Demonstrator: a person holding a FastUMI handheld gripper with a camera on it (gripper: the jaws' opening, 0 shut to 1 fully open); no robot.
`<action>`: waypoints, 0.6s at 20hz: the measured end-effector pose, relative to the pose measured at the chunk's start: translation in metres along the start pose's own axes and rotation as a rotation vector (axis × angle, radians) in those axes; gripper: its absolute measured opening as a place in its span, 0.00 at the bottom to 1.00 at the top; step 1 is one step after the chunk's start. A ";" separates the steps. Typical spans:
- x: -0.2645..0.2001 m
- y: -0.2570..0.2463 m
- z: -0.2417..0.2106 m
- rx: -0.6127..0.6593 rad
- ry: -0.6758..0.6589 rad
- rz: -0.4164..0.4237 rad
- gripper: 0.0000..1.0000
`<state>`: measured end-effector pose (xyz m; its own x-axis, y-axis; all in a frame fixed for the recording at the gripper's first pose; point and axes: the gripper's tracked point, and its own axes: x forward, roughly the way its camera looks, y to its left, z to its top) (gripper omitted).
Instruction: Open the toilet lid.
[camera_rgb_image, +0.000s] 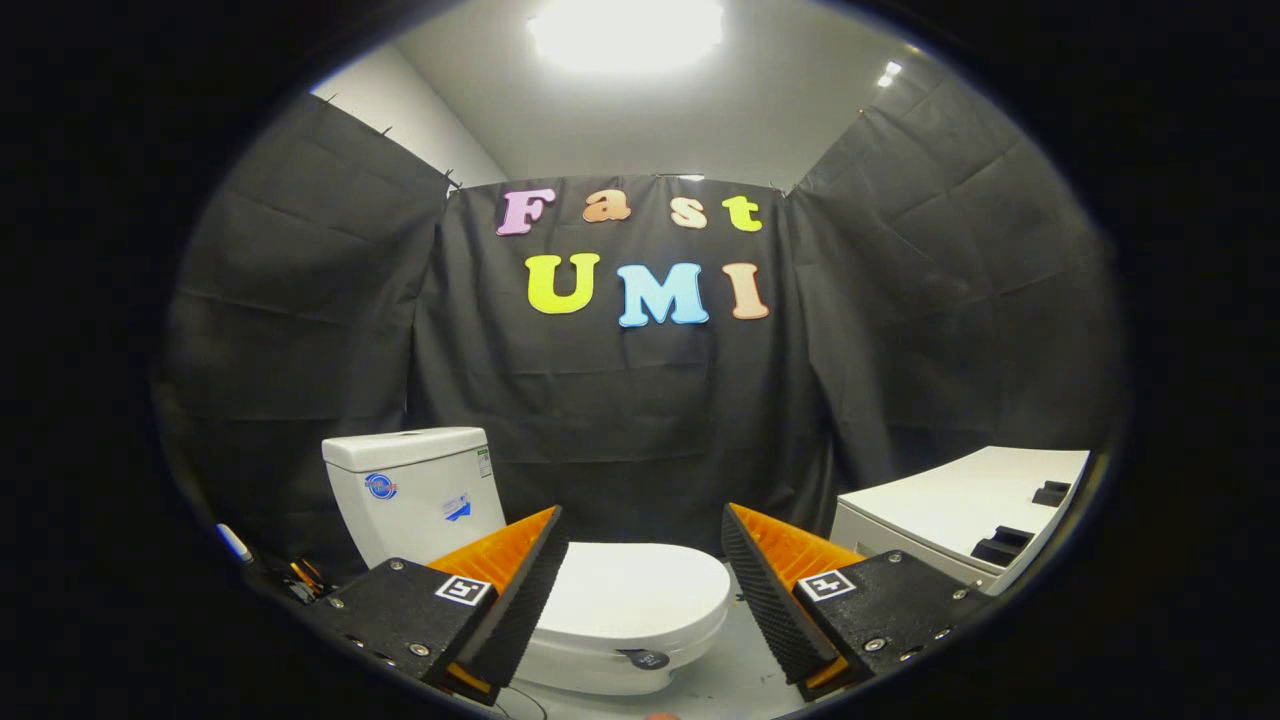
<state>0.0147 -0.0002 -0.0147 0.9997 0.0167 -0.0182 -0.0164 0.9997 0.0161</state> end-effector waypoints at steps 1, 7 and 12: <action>0.003 -0.001 -0.003 0.007 0.005 0.001 0.96; 0.028 -0.011 -0.027 0.079 0.054 0.004 0.96; 0.046 -0.025 -0.058 0.199 0.146 0.006 0.96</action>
<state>0.0602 -0.0234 -0.0737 0.9861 0.0387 -0.1613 -0.0035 0.9770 0.2131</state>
